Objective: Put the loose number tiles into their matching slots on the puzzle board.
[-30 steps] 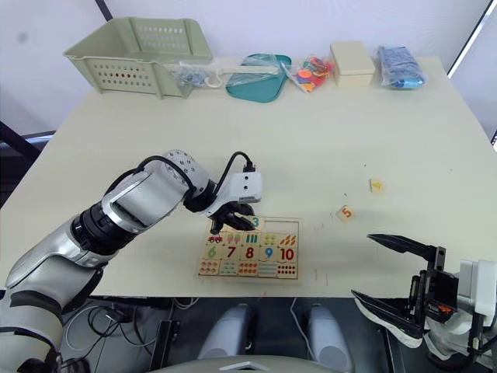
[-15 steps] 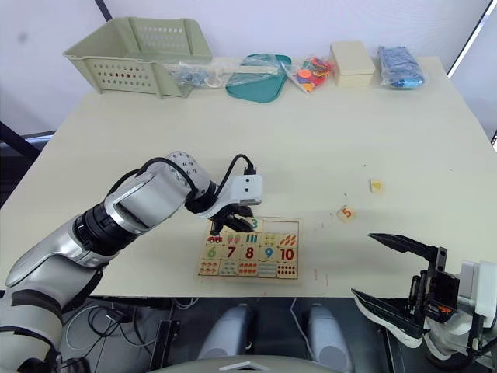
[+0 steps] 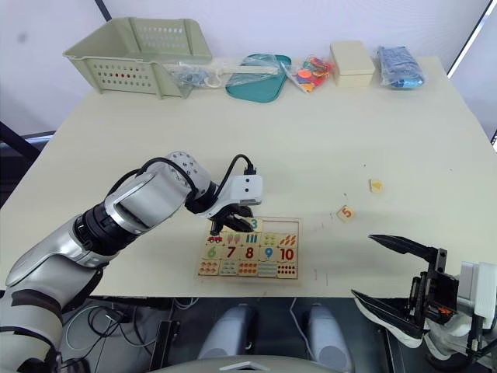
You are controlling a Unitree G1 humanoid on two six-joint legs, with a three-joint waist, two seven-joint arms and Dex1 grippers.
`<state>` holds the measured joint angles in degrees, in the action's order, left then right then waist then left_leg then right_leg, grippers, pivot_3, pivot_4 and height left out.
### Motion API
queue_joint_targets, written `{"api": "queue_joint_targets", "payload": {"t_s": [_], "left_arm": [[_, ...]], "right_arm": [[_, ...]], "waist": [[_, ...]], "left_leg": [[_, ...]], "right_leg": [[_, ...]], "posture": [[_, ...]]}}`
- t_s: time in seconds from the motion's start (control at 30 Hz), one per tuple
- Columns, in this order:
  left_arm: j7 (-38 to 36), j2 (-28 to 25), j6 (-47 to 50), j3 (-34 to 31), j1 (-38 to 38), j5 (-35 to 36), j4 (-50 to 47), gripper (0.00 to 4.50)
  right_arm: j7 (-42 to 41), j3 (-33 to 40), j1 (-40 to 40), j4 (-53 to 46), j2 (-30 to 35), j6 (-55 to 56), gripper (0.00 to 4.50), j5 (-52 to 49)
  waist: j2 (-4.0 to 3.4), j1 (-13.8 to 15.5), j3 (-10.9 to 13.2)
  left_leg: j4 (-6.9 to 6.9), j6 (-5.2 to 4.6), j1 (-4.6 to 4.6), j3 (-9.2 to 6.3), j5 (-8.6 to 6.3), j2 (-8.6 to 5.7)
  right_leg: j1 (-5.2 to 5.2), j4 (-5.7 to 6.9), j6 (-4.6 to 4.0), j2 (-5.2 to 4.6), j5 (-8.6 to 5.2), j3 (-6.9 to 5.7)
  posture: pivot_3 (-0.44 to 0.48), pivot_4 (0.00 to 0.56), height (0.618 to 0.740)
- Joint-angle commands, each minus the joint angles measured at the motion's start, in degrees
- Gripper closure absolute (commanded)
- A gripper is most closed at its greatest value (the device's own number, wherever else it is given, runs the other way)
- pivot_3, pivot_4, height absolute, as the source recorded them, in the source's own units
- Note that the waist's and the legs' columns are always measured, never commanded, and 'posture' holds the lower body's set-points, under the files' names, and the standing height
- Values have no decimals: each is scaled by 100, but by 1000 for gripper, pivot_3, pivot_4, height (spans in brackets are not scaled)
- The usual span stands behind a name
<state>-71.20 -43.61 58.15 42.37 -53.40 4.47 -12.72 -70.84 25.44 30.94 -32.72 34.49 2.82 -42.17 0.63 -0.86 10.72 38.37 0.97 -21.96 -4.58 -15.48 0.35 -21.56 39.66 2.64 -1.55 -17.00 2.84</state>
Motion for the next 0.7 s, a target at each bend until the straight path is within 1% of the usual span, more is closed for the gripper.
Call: {"api": "queue_joint_targets", "payload": {"t_s": [0.03,0.7], "left_arm": [[-7,-25,-38,8,-50,-72,-84,3485],[-28,2,-96,54,-42,-112,-57,3485]], "right_arm": [[9,29,48,-180,-31,119,0,-50],[46,21,78,-234,-58,96,0,-20]], "waist": [[0,0,0],[0,3,0]], "left_leg": [[0,0,0,0,0,0],[0,0,0,0,0,0]], "right_leg": [[0,0,0,0,0,0],[1,0,0,0,0,0]], "posture": [[0,150,740],[0,150,740]]}}
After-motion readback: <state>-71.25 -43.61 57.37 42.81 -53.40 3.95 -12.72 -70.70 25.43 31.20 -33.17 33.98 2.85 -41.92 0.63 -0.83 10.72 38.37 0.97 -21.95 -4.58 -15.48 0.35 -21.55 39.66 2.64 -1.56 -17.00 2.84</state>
